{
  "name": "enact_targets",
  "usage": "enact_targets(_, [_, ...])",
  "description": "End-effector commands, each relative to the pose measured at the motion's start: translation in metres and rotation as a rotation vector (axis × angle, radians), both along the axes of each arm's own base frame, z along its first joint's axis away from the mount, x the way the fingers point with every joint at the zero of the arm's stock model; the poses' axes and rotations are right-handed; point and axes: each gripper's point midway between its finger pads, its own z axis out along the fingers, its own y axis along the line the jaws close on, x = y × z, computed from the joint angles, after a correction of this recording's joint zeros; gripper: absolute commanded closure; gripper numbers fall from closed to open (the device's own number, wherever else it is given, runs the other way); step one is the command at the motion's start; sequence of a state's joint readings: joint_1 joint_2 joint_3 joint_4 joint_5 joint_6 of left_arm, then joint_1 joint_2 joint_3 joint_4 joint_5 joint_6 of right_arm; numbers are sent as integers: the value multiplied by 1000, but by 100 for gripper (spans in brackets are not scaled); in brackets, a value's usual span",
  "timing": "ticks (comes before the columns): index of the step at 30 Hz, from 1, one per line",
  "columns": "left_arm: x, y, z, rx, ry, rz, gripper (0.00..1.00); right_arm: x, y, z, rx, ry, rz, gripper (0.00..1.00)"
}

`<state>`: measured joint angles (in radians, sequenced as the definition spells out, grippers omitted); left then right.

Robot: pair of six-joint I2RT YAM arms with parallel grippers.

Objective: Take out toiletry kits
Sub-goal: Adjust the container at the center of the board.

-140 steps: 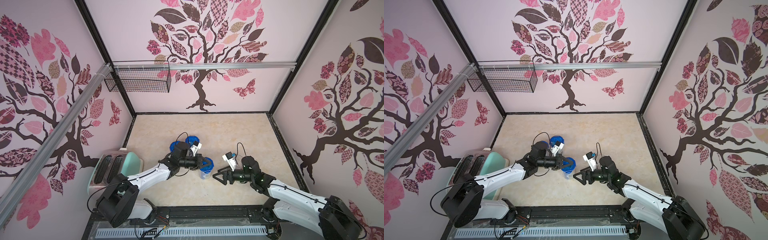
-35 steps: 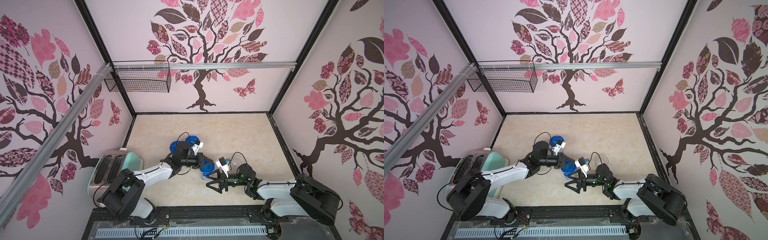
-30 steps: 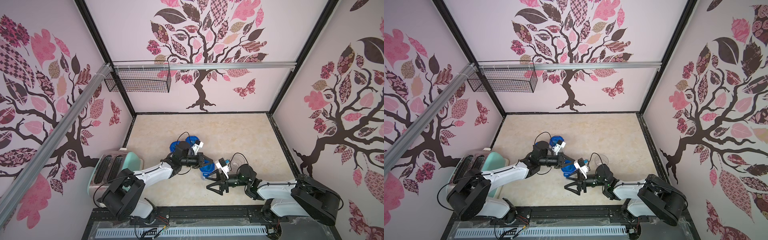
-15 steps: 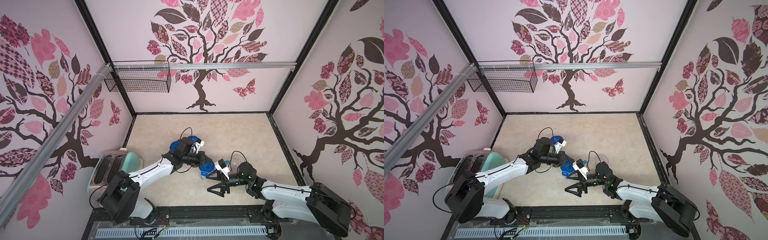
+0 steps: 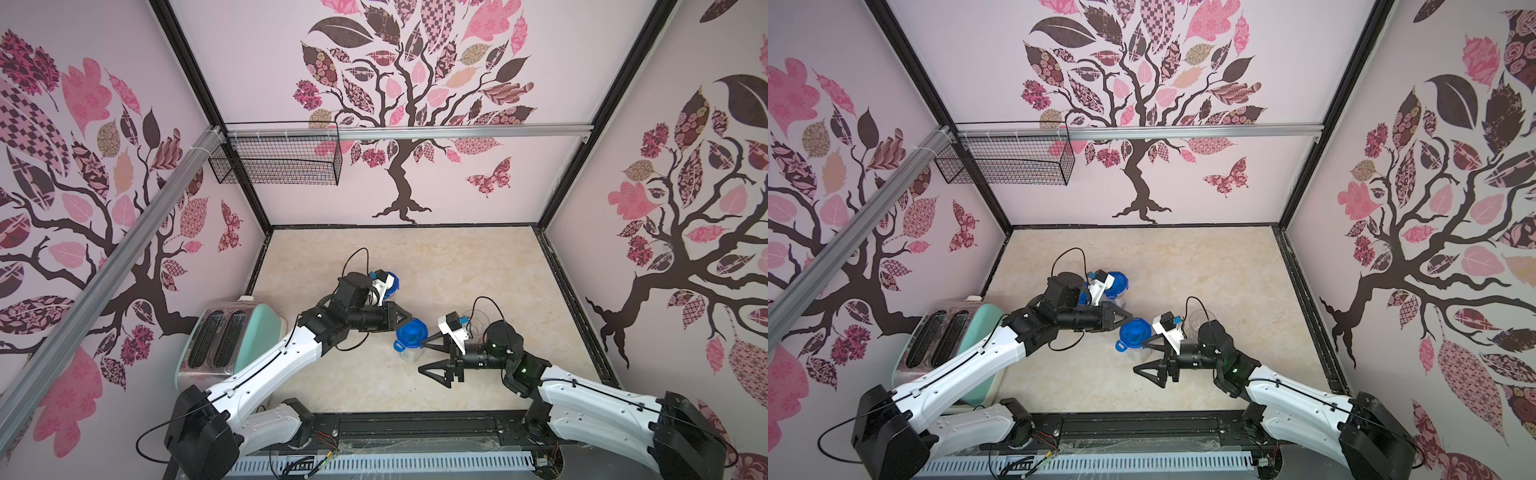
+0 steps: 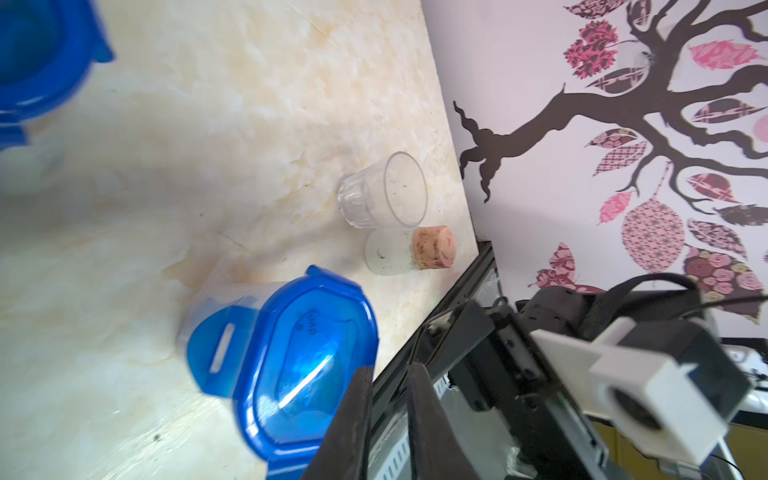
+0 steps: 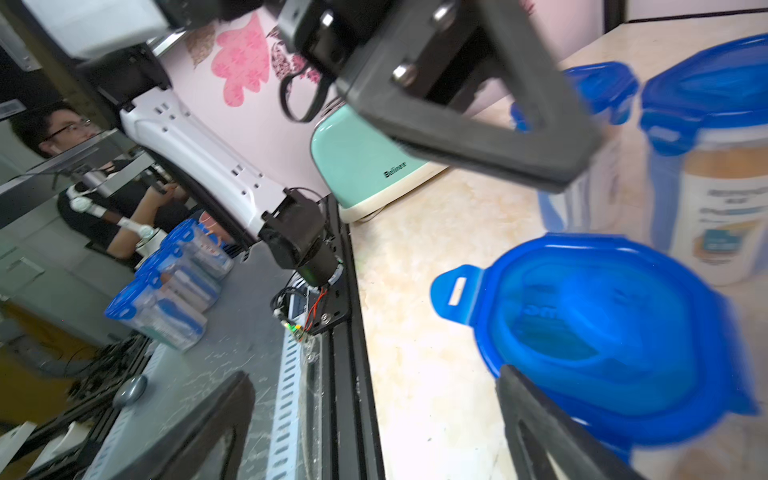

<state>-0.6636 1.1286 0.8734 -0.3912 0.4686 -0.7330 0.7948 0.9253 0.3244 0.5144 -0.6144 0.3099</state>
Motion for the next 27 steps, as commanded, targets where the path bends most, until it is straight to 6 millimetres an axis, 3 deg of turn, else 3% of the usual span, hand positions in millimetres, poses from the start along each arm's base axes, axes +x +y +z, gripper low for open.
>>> enact_targets(1, [-4, 24, -23, 98, 24, 68, 75, 32, -11, 1, -49, 29, -162, 6])
enact_targets(4, [-5, 27, -29, 104, 44, 74, 71, 49, -22, -9, -65, 96, -247, 6])
enact_targets(8, [-6, 20, -33, 88, 54, 38, 69, 53, -22, -23, -111, 138, -258, 7])
enact_targets(17, [-2, 11, -40, 61, 81, 28, 67, 23, -2, -23, -64, 264, -45, 14])
enact_targets(27, [4, 1, -48, 64, 96, -3, 68, -2, 8, -10, -12, 226, 59, 15])
